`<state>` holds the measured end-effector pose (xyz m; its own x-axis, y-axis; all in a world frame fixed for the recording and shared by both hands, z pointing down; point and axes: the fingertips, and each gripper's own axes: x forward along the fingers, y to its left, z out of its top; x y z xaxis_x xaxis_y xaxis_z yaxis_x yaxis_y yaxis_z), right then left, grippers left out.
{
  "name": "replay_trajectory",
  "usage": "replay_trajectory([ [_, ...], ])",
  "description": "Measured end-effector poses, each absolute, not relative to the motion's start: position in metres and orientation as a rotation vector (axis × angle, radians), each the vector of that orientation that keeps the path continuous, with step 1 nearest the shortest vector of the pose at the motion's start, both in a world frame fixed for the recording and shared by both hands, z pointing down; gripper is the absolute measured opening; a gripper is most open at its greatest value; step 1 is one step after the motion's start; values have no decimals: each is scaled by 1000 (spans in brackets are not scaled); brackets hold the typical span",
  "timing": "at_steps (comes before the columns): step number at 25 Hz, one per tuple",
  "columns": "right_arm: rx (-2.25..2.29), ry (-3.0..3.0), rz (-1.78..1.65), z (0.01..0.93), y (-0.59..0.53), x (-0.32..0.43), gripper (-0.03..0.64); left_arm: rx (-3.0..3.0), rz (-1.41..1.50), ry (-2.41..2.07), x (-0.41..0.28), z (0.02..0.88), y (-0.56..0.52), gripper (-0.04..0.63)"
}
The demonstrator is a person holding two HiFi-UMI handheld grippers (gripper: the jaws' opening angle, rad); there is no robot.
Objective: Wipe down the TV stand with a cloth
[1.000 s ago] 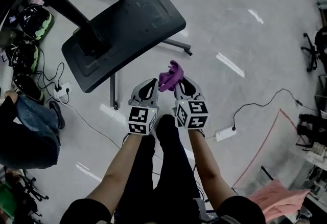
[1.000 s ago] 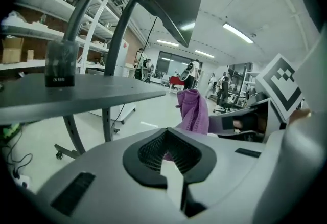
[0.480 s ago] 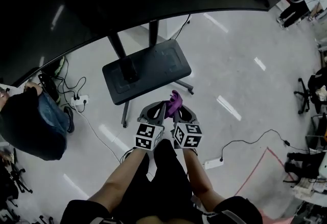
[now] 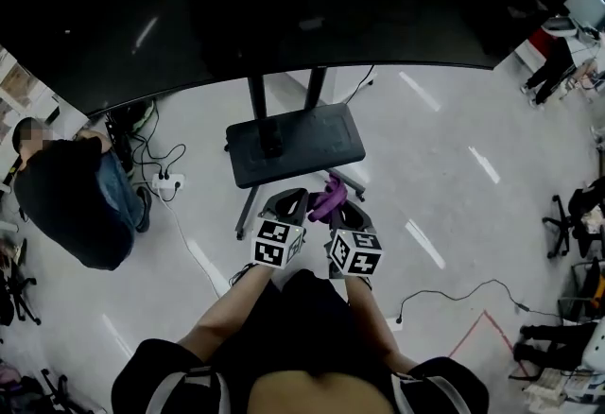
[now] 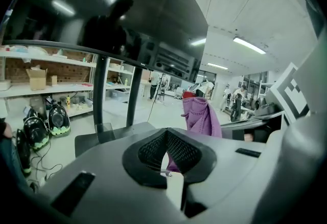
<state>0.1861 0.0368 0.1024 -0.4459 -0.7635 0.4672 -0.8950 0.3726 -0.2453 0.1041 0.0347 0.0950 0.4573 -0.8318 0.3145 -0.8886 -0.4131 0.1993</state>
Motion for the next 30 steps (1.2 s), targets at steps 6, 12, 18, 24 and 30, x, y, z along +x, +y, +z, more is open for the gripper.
replay_trajectory([
  [6, 1514, -2399, 600, 79, 54, 210, 77, 2426, 172, -1462, 112, 67, 55, 8],
  [12, 1456, -2455, 557, 73, 57, 198, 77, 2390, 140, -1491, 99, 67, 59, 8],
  [18, 1380, -2510, 525, 71, 65, 179, 77, 2382, 146, -1509, 96, 71, 66, 8],
  [24, 1384, -2512, 535, 70, 67, 180, 77, 2367, 166, -1505, 89, 74, 74, 8],
  [30, 1428, -2486, 614, 77, 59, 198, 77, 2354, 160, -1513, 90, 80, 71, 8],
])
